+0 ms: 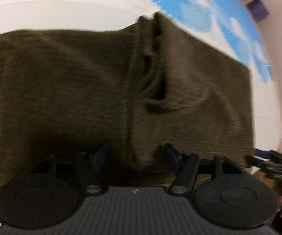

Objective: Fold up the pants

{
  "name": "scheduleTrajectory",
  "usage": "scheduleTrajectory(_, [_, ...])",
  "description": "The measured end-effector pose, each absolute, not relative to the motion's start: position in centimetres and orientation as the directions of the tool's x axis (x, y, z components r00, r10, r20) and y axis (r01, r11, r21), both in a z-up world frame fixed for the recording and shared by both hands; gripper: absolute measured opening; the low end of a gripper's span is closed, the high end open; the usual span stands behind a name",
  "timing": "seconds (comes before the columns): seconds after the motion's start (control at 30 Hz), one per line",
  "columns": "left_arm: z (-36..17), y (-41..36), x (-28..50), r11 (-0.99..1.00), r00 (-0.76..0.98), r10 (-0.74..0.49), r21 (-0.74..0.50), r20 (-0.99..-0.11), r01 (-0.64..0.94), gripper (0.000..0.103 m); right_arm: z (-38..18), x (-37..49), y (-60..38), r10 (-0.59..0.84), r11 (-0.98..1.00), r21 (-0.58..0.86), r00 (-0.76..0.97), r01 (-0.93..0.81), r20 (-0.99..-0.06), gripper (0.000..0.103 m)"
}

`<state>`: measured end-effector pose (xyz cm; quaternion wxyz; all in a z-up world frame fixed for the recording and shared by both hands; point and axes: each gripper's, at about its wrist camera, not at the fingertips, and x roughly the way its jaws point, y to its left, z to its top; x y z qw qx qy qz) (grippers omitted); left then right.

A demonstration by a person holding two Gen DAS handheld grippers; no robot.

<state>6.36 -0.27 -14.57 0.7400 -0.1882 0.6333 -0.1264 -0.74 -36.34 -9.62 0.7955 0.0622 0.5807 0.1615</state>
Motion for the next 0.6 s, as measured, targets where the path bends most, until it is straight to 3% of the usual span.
scheduleTrajectory(0.1, [-14.4,-1.4,5.8,0.913,0.156,-0.407,-0.405,-0.900,0.041,0.035,-9.7,-0.7,-36.1,0.322,0.942,0.277,0.275,-0.190,-0.906,0.073])
scheduleTrajectory(0.13, [-14.1,-1.6,5.5,0.922,0.165,-0.387,-0.379,-0.907,0.078,0.020,-9.8,-0.7,-36.0,0.321,0.942,0.274,0.272,-0.195,-0.907,0.073])
scheduleTrajectory(0.17, [-13.8,-1.5,5.5,0.919,0.174,-0.395,-0.385,-0.902,0.088,0.017,-9.8,-0.8,-35.8,0.318,0.942,0.270,0.270,-0.201,-0.909,0.073])
scheduleTrajectory(0.33, [-9.8,1.5,4.0,0.805,0.293,-0.589,-0.581,-0.753,0.123,0.015,-9.9,-1.2,-35.6,0.307,0.942,0.249,0.274,-0.225,-0.912,0.071])
scheduleTrajectory(0.4, [-9.1,2.0,2.8,0.777,0.272,-0.629,-0.604,-0.729,0.176,0.015,-10.0,-1.4,-36.1,0.312,0.942,0.259,0.270,-0.213,-0.911,0.070])
scheduleTrajectory(0.53, [-12.0,0.6,1.8,0.863,0.123,-0.475,-0.435,-0.871,0.255,0.014,-10.3,-1.7,-36.8,0.326,0.937,0.275,0.252,-0.217,-0.911,0.065])
scheduleTrajectory(0.6, [-12.3,0.8,1.9,0.897,0.147,-0.397,-0.349,-0.906,0.271,0.018,-10.2,-1.9,-36.8,0.324,0.935,0.269,0.248,-0.232,-0.913,0.062])
